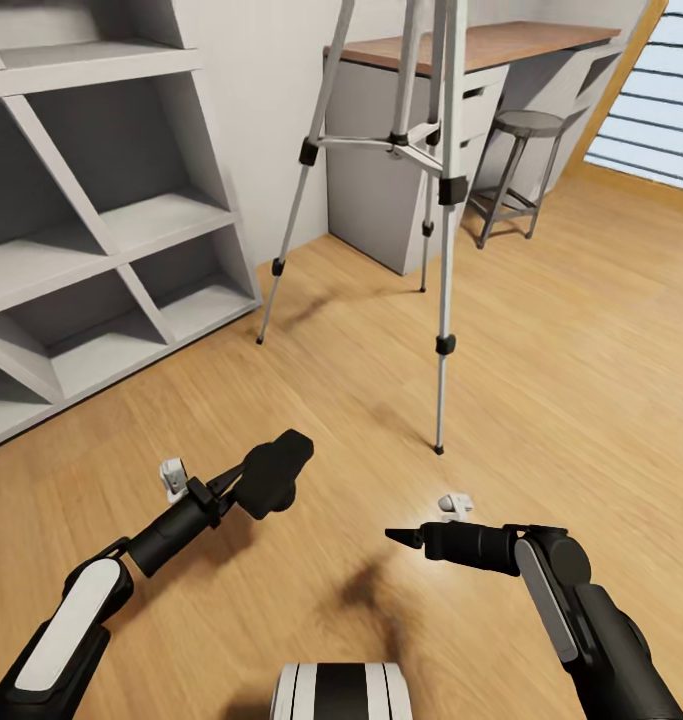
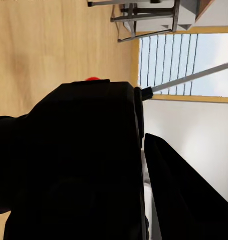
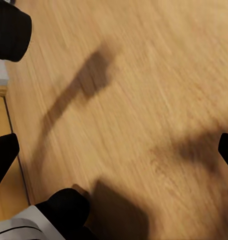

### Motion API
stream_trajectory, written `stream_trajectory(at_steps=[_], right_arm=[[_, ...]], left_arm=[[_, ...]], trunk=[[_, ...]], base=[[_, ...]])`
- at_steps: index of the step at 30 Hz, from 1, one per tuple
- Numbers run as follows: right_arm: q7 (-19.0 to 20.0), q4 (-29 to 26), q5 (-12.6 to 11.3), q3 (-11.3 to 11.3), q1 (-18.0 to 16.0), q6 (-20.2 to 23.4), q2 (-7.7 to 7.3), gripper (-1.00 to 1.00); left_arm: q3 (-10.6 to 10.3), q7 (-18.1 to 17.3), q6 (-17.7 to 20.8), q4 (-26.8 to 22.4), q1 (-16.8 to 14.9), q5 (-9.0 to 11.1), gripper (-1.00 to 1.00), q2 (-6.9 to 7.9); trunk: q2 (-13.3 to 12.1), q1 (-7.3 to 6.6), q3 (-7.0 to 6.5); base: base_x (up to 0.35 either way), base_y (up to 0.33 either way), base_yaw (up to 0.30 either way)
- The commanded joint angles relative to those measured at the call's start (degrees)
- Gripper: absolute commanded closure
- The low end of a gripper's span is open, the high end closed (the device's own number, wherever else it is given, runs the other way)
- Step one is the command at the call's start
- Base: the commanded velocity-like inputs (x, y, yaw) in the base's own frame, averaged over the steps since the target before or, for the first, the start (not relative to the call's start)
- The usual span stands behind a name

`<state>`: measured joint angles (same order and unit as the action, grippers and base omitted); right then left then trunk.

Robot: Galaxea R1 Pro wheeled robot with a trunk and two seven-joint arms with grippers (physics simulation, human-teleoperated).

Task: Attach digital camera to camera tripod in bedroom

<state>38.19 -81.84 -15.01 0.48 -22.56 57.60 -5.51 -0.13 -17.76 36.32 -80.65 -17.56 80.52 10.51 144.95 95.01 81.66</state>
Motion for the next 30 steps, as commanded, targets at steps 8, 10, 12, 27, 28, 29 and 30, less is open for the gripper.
stream_trajectory(at_steps=[8,10,12,27,28,29,30], right_arm=[[0.3,-0.1,0.1,0.0,0.0,0.2,-0.06,-1.00],[0.3,-0.1,0.1,0.0,0.0,0.2,-0.13,-1.00],[0.3,-0.1,0.1,0.0,0.0,0.2,-0.19,-1.00],[0.3,-0.1,0.1,0.0,0.0,0.2,-0.42,-1.00],[0.3,-0.1,0.1,0.0,0.0,0.2,-0.41,-1.00],[0.3,-0.1,0.1,0.0,0.0,0.2,-0.40,-1.00],[0.3,-0.1,0.1,0.0,0.0,0.2,-0.40,-1.00]], left_arm=[[0.0,-0.2,0.3,-0.2,0.1,0.3,1.00,0.17],[0.0,-0.2,0.3,-0.3,0.1,0.3,1.00,0.18],[0.0,-0.3,0.3,-0.4,0.1,0.3,1.00,0.19],[0.5,-3.1,-0.7,-0.9,0.2,-0.1,1.00,0.19],[0.5,-3.4,-0.7,-1.0,0.2,-0.2,1.00,0.18],[0.5,-4.0,-0.8,-1.1,0.2,-0.2,1.00,0.16],[0.5,-4.2,-0.8,-1.1,0.2,-0.2,1.00,0.15]], trunk=[[-0.1,-0.21,-1.74],[-0.1,-0.26,-2.19],[-0.1,-0.32,-2.63],[-0.3,-0.70,-5.95],[-0.4,-0.73,-6.18],[-0.4,-0.75,-6.40],[-0.4,-0.78,-6.62]], base=[[0.000,0.000,0.000],[0.000,0.000,0.000],[0.000,0.000,0.000],[0.000,0.000,0.000],[0.000,0.000,0.000],[0.000,0.000,0.000],[0.000,0.000,0.000]])
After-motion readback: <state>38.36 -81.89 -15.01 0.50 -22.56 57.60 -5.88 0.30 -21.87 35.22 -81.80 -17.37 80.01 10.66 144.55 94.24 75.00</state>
